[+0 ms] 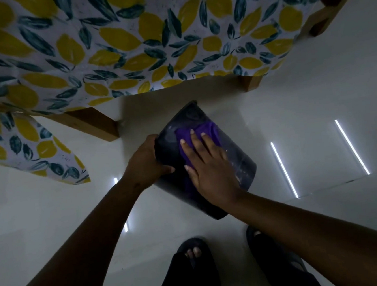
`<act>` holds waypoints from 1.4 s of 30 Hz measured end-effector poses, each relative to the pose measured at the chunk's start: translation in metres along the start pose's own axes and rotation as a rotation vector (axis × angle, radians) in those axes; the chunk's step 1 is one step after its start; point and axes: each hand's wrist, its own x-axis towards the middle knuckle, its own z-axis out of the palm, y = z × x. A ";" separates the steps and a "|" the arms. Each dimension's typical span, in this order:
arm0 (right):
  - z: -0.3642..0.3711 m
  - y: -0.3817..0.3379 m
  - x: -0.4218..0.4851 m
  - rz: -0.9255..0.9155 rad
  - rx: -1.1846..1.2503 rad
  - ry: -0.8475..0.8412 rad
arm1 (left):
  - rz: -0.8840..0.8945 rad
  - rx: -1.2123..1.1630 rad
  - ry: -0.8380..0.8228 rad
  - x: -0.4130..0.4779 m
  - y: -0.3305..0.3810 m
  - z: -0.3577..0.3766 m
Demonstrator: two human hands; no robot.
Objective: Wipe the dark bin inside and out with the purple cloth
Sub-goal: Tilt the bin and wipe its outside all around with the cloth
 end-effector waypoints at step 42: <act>0.009 0.017 0.019 0.144 0.114 0.036 | -0.077 -0.207 0.117 -0.019 -0.039 0.020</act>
